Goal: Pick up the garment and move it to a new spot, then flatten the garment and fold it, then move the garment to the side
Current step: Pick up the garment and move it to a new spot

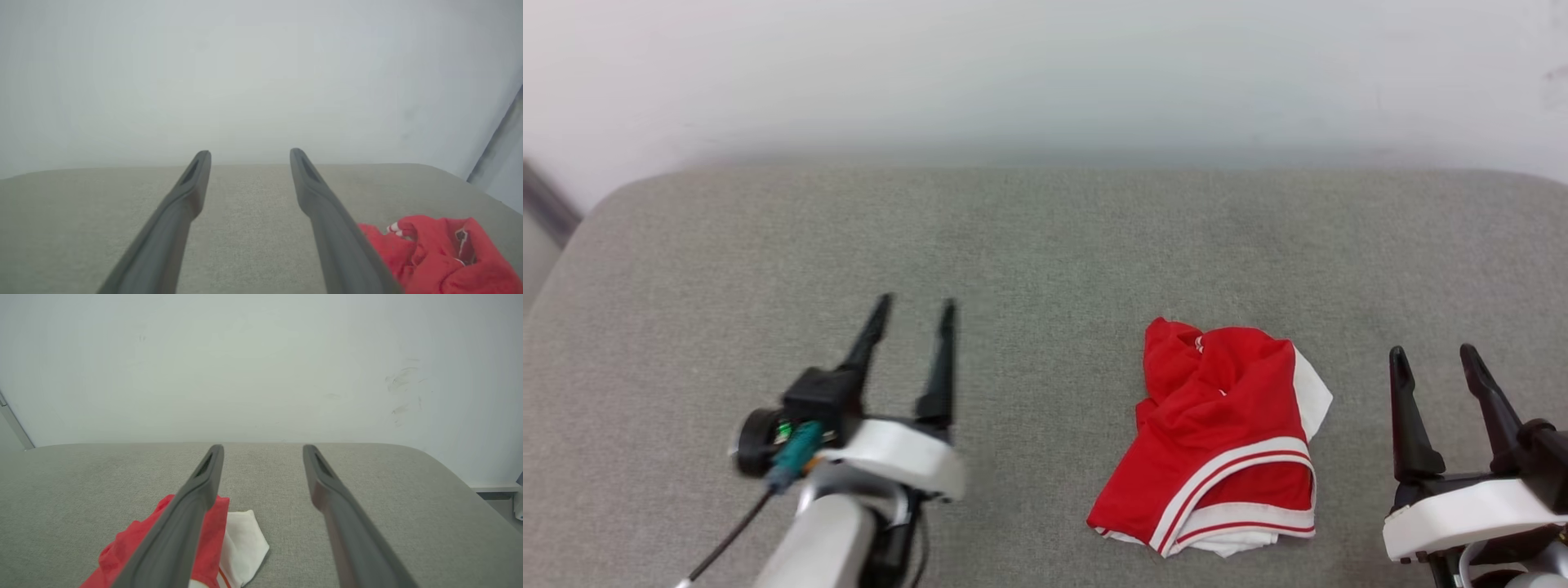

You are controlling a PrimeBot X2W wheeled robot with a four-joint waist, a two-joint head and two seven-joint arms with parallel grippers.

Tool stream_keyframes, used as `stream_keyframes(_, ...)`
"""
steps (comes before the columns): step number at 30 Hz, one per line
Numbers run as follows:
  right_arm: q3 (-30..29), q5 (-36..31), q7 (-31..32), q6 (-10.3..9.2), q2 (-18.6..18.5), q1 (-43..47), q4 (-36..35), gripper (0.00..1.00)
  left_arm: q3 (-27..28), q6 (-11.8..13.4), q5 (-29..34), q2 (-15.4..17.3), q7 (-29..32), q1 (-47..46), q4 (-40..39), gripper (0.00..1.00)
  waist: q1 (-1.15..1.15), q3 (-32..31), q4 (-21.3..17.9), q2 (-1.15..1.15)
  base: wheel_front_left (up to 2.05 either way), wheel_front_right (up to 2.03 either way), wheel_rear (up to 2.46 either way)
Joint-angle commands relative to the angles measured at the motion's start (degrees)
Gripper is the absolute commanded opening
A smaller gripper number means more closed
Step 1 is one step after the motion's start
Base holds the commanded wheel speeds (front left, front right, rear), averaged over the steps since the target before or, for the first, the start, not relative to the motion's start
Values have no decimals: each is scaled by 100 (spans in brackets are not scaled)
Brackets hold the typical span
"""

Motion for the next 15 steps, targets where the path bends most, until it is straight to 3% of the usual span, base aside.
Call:
stream_keyframes(1, 11, 8, 30, -2, 5, 93, -11, 100, 205, 97, -40, 173, -39, 218, -56, 100, 0, -102, 68, 0, 0, 0, 0)
stream_keyframes(8, 47, 38, 127, -2, 4, 287, 7, 100, 482, 266, 54, 738, 116, 816, -203, 100, 0, -294, 56, 0, 0, 0, 0)
stream_keyframes(15, 53, 46, 175, -2, 5, 396, -49, 100, 409, 300, 77, 835, 302, 954, -404, 100, 0, -342, 17, 0, 0, 0, 0)
